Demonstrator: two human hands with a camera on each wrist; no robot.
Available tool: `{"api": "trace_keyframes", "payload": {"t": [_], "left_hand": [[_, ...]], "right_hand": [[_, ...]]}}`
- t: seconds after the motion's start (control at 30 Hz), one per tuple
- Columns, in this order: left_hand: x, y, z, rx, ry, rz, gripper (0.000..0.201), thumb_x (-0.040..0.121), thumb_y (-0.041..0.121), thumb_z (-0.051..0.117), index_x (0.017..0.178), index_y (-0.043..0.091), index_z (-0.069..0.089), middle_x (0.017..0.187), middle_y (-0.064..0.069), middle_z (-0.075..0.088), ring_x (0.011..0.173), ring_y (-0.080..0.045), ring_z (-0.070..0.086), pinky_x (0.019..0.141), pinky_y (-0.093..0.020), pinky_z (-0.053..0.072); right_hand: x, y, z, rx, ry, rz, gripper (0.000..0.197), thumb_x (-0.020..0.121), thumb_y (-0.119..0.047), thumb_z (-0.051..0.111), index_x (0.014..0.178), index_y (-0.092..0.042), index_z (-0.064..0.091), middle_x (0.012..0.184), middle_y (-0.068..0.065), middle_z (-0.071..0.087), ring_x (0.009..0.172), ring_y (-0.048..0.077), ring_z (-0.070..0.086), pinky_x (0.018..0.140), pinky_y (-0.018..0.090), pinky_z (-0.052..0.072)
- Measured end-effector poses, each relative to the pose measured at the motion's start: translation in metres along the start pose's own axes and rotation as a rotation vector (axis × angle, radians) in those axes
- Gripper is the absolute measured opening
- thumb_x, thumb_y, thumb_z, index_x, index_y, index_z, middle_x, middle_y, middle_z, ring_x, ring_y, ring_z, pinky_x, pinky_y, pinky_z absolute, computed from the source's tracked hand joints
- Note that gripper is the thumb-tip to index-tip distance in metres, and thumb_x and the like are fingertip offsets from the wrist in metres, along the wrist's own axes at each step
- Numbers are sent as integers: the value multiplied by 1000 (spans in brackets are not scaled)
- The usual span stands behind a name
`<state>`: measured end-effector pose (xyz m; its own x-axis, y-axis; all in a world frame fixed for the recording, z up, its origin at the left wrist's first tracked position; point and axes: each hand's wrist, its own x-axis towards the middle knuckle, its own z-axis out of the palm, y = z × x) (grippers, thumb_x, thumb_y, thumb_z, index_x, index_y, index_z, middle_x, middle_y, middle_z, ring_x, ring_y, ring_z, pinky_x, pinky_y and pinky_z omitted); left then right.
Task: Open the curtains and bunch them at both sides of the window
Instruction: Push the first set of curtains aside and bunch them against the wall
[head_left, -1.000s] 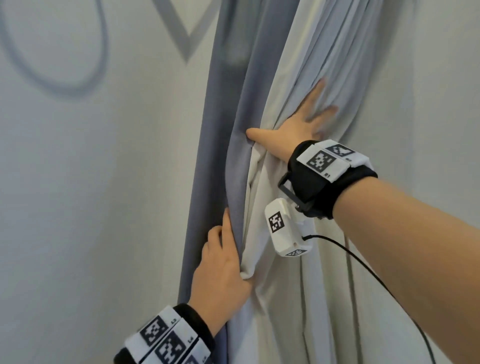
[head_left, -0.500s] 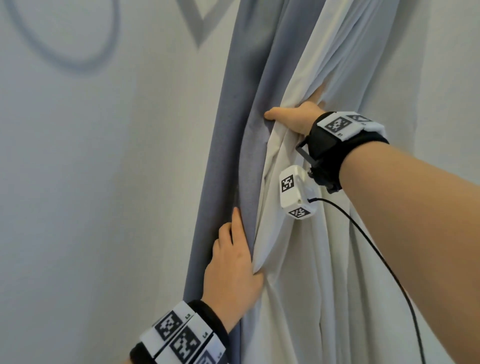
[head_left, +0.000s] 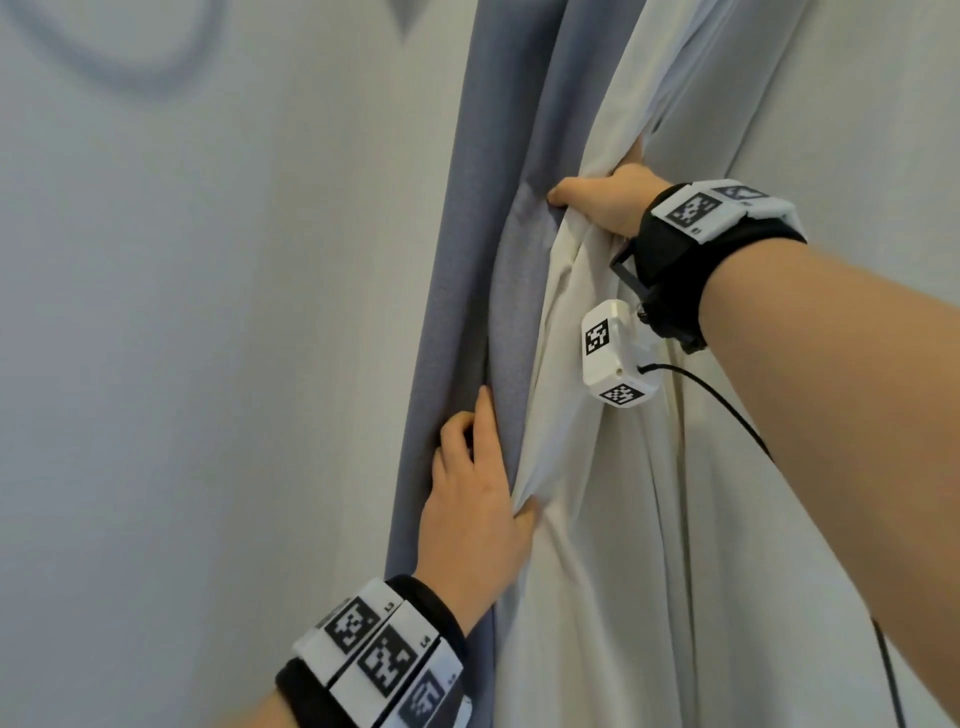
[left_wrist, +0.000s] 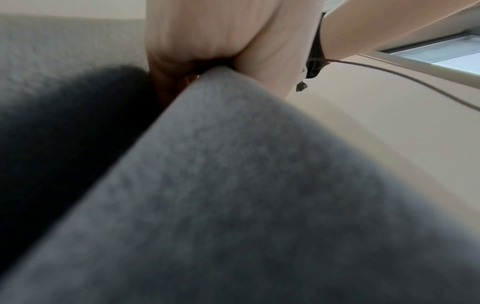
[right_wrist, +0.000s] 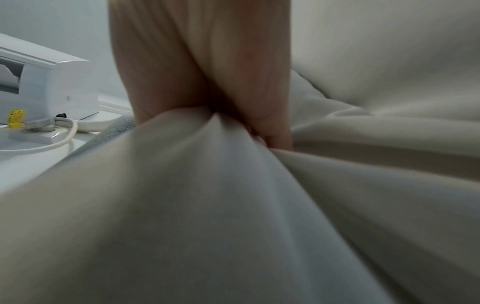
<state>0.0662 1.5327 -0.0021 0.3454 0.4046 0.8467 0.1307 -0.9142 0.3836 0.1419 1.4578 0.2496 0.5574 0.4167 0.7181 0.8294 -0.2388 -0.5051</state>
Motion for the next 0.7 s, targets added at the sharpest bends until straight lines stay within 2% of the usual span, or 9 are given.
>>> {"api": "trace_keyframes", "payload": {"t": [0.07,0.2,0.27,0.37,0.43,0.5,0.57,0.6,0.7], "left_hand": [[-4,3,2,-4,-25,6,102,79,35,66,145,25,-10,136,0,18,122,-22,33,96,-34,41],[-15,8,4,-54,-80,-7,99,78,36,66,146,25,-5,141,-4,20,125,-23,32,99,-34,37],[-27,14,5,-70,-106,-35,96,78,37,66,146,26,0,143,-5,21,127,-23,31,101,-34,36],[-45,31,1,-105,-152,-74,93,76,42,68,146,29,7,147,-3,20,132,-23,29,104,-36,35],[-57,46,-2,-111,-170,-87,94,73,47,68,145,29,11,148,-1,19,133,-22,28,106,-38,34],[-72,64,-6,-111,-182,-91,94,70,51,69,144,28,15,148,1,20,132,-22,29,106,-39,34],[-89,85,-8,-126,-195,-113,95,69,53,69,144,27,16,147,2,24,131,-21,33,107,-40,35],[-98,96,-10,-140,-205,-131,96,68,54,68,144,27,16,146,2,26,130,-20,34,107,-41,37],[-126,129,-15,-209,-209,-170,88,68,53,70,140,28,25,137,2,39,122,-16,44,104,-42,42]], "right_hand": [[-8,4,-6,41,15,-1,50,84,-36,59,123,-5,53,100,6,50,81,22,51,64,24,45],[-28,14,-20,211,47,26,46,82,-26,62,121,-2,53,109,12,61,98,27,61,87,33,52],[-40,21,-31,265,48,41,48,81,-22,62,122,0,49,114,15,62,100,31,62,87,37,53],[-57,36,-53,335,56,47,70,81,-15,60,143,-3,29,109,11,60,92,27,59,79,31,51],[-71,49,-68,360,47,44,81,79,-14,60,148,-10,18,118,11,60,98,27,60,83,34,52],[-89,62,-82,352,17,46,85,78,-14,61,149,-14,16,129,11,55,108,32,59,85,39,54],[-110,72,-97,356,-30,49,85,79,-15,62,149,-15,15,138,11,50,113,30,57,75,34,52],[-120,77,-105,354,-57,49,84,80,-17,62,149,-15,14,143,10,46,116,29,54,76,32,50],[-154,94,-134,331,-153,46,88,85,-32,64,151,-19,8,157,3,26,137,27,36,101,41,39]]}}
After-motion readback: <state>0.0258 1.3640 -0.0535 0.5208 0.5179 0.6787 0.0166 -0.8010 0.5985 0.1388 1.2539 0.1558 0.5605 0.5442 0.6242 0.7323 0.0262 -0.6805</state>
